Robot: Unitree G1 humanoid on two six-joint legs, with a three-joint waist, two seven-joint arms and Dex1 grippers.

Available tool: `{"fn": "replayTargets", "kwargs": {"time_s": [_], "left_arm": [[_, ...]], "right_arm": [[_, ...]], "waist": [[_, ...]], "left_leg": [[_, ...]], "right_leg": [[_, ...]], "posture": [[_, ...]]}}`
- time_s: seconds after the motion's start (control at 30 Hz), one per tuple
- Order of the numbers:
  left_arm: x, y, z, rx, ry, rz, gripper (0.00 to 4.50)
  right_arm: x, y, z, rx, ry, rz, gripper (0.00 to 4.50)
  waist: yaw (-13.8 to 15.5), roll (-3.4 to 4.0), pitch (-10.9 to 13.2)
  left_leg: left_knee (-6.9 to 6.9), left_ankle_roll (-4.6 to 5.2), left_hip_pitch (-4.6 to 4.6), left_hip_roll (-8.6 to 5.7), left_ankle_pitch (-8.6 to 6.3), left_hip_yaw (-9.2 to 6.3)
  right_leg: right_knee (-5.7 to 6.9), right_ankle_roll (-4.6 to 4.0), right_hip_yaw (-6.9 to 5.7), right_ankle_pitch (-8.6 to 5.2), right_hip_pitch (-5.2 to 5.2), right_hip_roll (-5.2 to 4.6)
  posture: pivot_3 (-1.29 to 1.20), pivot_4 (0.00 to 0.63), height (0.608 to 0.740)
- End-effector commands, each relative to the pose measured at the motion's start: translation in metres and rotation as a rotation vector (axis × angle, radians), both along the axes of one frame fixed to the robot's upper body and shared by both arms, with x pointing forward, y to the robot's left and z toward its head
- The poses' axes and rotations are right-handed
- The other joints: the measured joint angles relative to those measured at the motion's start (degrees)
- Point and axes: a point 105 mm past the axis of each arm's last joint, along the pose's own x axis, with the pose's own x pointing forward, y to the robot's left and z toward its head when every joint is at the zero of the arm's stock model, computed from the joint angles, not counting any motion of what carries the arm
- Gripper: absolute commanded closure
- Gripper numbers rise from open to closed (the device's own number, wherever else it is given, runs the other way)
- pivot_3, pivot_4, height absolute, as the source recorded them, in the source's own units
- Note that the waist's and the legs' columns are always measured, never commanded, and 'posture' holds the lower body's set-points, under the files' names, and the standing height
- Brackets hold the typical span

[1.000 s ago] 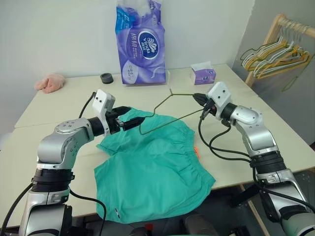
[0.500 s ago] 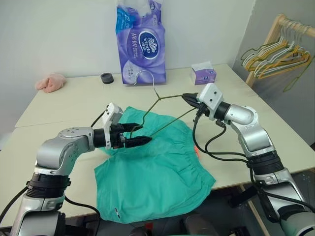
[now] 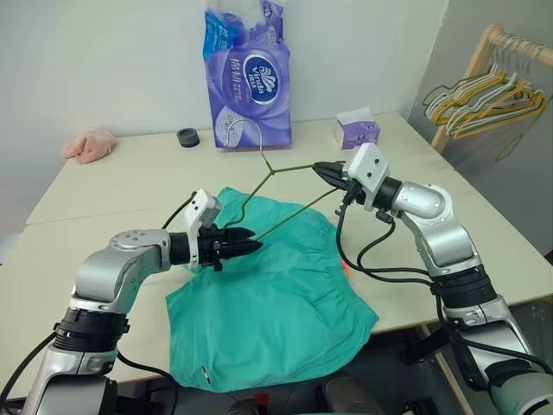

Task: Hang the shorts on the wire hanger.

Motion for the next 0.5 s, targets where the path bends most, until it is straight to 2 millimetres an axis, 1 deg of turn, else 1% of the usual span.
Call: {"fn": "replayTargets", "kwargs": {"time_s": [0.03, 0.1, 0.2, 0.3, 0.33, 0.37, 0.5], "left_arm": [[-0.001, -0.002, 0.013, -0.026, -0.054, -0.012, 3.96], [-0.001, -0.003, 0.013, -0.027, -0.054, -0.012, 4.49], [0.001, 0.000, 0.012, -0.012, -0.061, 0.004, 4.49], [0.005, 0.004, 0.012, 0.014, -0.079, 0.041, 4.50], [0.007, 0.005, 0.014, 0.019, -0.085, 0.054, 4.50], [0.007, 0.006, 0.015, 0.023, -0.090, 0.061, 4.50], [0.007, 0.013, 0.017, 0.075, -0.122, 0.081, 4.50]], "right_arm": [[-0.008, 0.005, 0.023, 0.021, -0.090, 0.033, 4.50], [-0.010, 0.006, 0.021, 0.002, -0.104, 0.042, 4.50], [-0.017, 0.007, 0.014, -0.058, -0.132, 0.075, 4.50], [-0.030, 0.010, 0.006, -0.099, -0.142, 0.137, 3.74], [-0.034, 0.009, 0.005, -0.102, -0.134, 0.155, 3.37], [-0.038, 0.008, 0.005, -0.104, -0.124, 0.170, 3.15], [-0.046, -0.006, 0.007, -0.118, -0.041, 0.193, 1.84]], "waist": [[0.0, 0.00, 0.0], [0.0, 0.00, 0.0], [0.0, 0.00, 0.0], [0.0, 0.00, 0.0], [0.0, 0.00, 0.0], [0.0, 0.00, 0.0], [0.1, 0.00, 0.0]], "left_leg": [[0.00, 0.00, 0.00, 0.00, 0.00, 0.00], [0.00, 0.00, 0.00, -0.01, 0.00, 0.01], [0.00, 0.00, 0.00, -0.01, 0.00, 0.01], [0.00, 0.00, 0.00, -0.01, 0.00, 0.00], [0.00, 0.00, 0.00, 0.00, 0.00, 0.00], [0.00, 0.00, 0.00, 0.00, 0.00, -0.01], [0.04, 0.00, 0.00, -0.01, 0.00, 0.00]], "right_leg": [[0.00, 0.00, 0.00, 0.00, 0.00, 0.00], [-0.01, 0.00, 0.02, 0.00, 0.00, 0.00], [-0.02, 0.00, 0.01, 0.00, 0.01, 0.00], [-0.02, 0.00, 0.00, 0.00, 0.01, 0.00], [-0.02, 0.00, 0.00, 0.00, 0.01, 0.00], [-0.01, 0.00, -0.01, 0.00, 0.01, 0.00], [0.02, 0.00, 0.01, 0.00, 0.01, 0.00]], "posture": [[-0.25, 0.042, 0.740], [-0.25, 0.042, 0.740], [-0.25, 0.043, 0.740], [-0.25, 0.043, 0.740], [-0.25, 0.043, 0.740], [-0.25, 0.043, 0.740], [-0.25, 0.038, 0.740]]}}
